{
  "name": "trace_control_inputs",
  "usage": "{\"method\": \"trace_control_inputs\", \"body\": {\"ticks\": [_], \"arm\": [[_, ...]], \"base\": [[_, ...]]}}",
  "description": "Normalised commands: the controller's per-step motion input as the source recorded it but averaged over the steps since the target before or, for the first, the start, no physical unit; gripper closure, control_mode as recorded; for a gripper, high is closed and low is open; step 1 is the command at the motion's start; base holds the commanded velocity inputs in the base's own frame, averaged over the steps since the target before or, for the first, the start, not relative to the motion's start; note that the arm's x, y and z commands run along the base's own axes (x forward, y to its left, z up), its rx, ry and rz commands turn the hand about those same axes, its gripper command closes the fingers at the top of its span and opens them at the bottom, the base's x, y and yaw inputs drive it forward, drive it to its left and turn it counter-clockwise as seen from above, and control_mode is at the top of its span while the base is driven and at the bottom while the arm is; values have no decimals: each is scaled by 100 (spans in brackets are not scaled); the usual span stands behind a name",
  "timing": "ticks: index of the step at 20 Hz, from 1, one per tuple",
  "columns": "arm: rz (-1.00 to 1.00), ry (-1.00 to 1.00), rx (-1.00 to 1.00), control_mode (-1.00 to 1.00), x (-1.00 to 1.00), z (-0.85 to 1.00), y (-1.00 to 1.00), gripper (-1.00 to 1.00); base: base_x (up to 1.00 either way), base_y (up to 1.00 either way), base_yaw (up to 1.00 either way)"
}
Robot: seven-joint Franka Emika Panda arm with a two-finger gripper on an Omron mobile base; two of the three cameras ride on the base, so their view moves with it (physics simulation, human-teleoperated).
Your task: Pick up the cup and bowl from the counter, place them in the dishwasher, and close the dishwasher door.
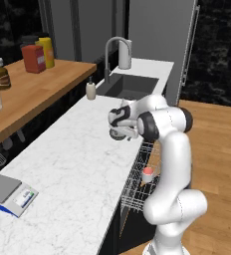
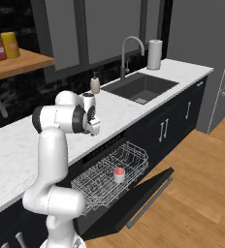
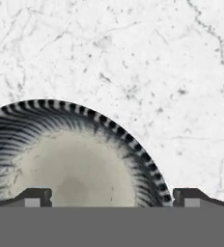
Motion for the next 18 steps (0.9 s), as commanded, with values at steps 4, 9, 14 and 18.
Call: {"method": "trace_control_inputs", "body": {"ticks": [4,9,14,18], "arm": [[-4,6,-7,-100,22,-28,0,100],[-3,5,-2,-100,-13,-13,0,100],[-2,0,0,-100,-68,-3,-25,100],[-5,0,2,-100,-99,0,-66,100]], "base": [[0,0,0],[0,0,0],[0,0,0],[0,0,0]]}}
